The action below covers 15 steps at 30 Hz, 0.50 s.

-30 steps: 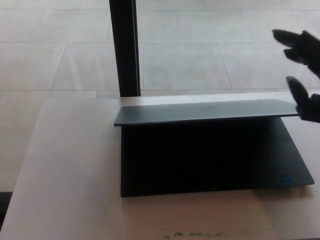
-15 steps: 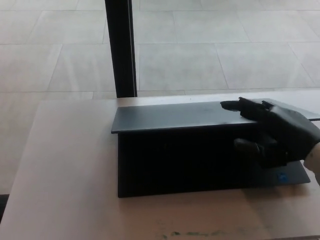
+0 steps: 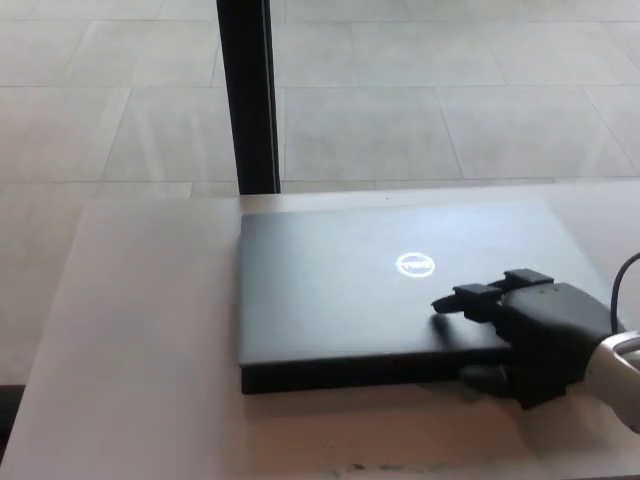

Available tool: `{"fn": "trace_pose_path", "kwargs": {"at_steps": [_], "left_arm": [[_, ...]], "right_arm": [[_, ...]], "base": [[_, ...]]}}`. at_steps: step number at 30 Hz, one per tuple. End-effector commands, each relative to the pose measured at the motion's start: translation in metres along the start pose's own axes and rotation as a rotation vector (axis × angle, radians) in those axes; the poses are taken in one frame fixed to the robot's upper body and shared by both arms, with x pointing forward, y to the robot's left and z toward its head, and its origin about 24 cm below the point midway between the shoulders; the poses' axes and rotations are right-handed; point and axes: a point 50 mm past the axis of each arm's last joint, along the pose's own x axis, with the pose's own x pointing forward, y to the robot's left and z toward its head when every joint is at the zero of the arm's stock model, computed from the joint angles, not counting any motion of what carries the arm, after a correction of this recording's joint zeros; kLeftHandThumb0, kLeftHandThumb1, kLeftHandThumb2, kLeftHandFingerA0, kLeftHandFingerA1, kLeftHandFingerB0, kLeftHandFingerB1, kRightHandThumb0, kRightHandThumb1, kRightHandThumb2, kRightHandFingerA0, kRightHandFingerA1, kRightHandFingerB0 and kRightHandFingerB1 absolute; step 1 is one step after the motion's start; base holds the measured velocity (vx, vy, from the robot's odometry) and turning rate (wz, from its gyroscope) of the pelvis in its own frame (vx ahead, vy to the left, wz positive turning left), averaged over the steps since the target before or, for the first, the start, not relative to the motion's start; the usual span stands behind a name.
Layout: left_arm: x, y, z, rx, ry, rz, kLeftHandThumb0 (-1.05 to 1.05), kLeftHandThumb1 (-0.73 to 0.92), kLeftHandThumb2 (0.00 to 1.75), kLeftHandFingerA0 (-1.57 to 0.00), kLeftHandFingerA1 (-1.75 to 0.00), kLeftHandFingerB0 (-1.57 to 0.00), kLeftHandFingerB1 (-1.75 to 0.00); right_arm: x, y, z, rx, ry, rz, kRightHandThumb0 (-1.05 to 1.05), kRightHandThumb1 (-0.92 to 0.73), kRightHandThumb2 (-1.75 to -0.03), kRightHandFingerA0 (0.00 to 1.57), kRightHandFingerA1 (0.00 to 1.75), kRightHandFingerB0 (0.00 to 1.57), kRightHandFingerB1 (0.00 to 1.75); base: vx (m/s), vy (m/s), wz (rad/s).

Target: The robot uses its right hand to push down on the lid of a laptop kept in the middle of the desk to close it

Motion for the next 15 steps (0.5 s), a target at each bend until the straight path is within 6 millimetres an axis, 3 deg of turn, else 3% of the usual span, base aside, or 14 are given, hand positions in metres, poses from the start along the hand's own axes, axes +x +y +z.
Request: {"fn": "trace_pose_path", "kwargs": {"at_steps": [1, 2, 3, 4, 5, 6, 7, 8, 9, 10, 14, 15], "left_arm": [[0.000, 0.001, 0.002, -0.011, 0.039, -0.010, -0.96, 0.66, 1.10, -0.42, -0.65, -0.36, -0.59], [0.000, 0.001, 0.002, -0.009, 0.038, -0.010, -0.99, 0.89, 0.67, -0.44, -0.61, -0.36, -0.53], [0.001, 0.000, 0.003, -0.004, 0.035, -0.012, -0.95, 0.66, 1.12, -0.41, -0.64, -0.35, -0.59], [0.003, 0.000, 0.004, -0.008, 0.032, -0.013, -0.99, 0.89, 0.67, -0.41, -0.60, -0.37, -0.53], [0.003, 0.000, 0.004, -0.014, 0.033, -0.016, -0.99, 0.89, 0.67, -0.41, -0.60, -0.37, -0.53], [0.003, 0.000, 0.004, -0.010, 0.031, -0.019, -0.97, 0.68, 1.14, -0.39, -0.63, -0.32, -0.58], [0.003, 0.000, 0.005, -0.018, 0.034, -0.017, -0.99, 0.88, 0.67, -0.42, -0.60, -0.36, -0.51], [0.004, 0.000, 0.004, -0.015, 0.035, -0.013, -0.98, 0.67, 1.13, -0.38, -0.62, -0.35, -0.59], [0.004, 0.000, 0.004, -0.015, 0.035, -0.012, -0.98, 0.67, 1.13, -0.38, -0.62, -0.35, -0.59], [0.004, -0.001, 0.005, -0.014, 0.038, -0.011, -0.98, 0.90, 0.67, -0.44, -0.62, -0.37, -0.52], [0.003, -0.001, 0.006, -0.011, 0.035, -0.024, -1.00, 0.89, 0.66, -0.41, -0.60, -0.34, -0.53], [0.003, -0.001, 0.006, -0.004, 0.038, -0.029, -0.97, 0.68, 1.14, -0.38, -0.63, -0.32, -0.58]], "right_arm": [[-0.030, 0.076, -0.025, -0.172, 0.061, 0.264, -0.91, -0.92, -0.69, 0.25, 0.57, 0.28, 0.38], [-0.032, 0.080, -0.025, -0.167, 0.065, 0.272, -0.91, -0.92, -0.68, 0.27, 0.56, 0.30, 0.38], [-0.033, 0.086, -0.025, -0.157, 0.068, 0.279, -0.97, -0.80, -0.82, 0.28, 0.58, 0.27, 0.41], [-0.035, 0.091, -0.025, -0.152, 0.068, 0.281, -0.92, -0.92, -0.70, 0.29, 0.56, 0.30, 0.39], [-0.036, 0.094, -0.025, -0.148, 0.068, 0.281, -0.92, -0.92, -0.70, 0.29, 0.56, 0.30, 0.39], [-0.038, 0.099, -0.025, -0.141, 0.073, 0.296, -0.91, -0.92, -0.71, 0.26, 0.56, 0.28, 0.39], [-0.042, 0.107, -0.024, -0.120, 0.077, 0.297, -0.96, -0.81, -0.83, 0.28, 0.60, 0.26, 0.43], [-0.043, 0.110, -0.023, -0.122, 0.077, 0.296, -0.90, -0.92, -0.70, 0.28, 0.60, 0.29, 0.41], [-0.043, 0.111, -0.024, -0.123, 0.076, 0.295, -0.90, -0.92, -0.70, 0.28, 0.60, 0.29, 0.41], [-0.044, 0.113, -0.023, -0.115, 0.076, 0.297, -0.90, -0.92, -0.70, 0.28, 0.62, 0.29, 0.42], [-0.042, 0.110, -0.022, -0.106, 0.080, 0.294, -0.89, -0.92, -0.70, 0.24, 0.59, 0.28, 0.40], [-0.041, 0.107, -0.022, -0.107, 0.080, 0.293, -0.89, -0.92, -0.71, 0.24, 0.58, 0.26, 0.40]], "base": [[0.00, 0.000, 0.00], [0.00, 0.000, 0.00], [0.00, -0.002, 0.07], [0.00, 0.000, 0.00], [0.00, 0.000, 0.00], [0.00, 0.000, 0.00], [0.00, 0.000, 0.00], [0.00, 0.000, 0.00], [0.00, 0.000, 0.00], [0.00, 0.000, 0.00], [0.00, 0.000, 0.00], [0.00, 0.000, 0.00]]}}
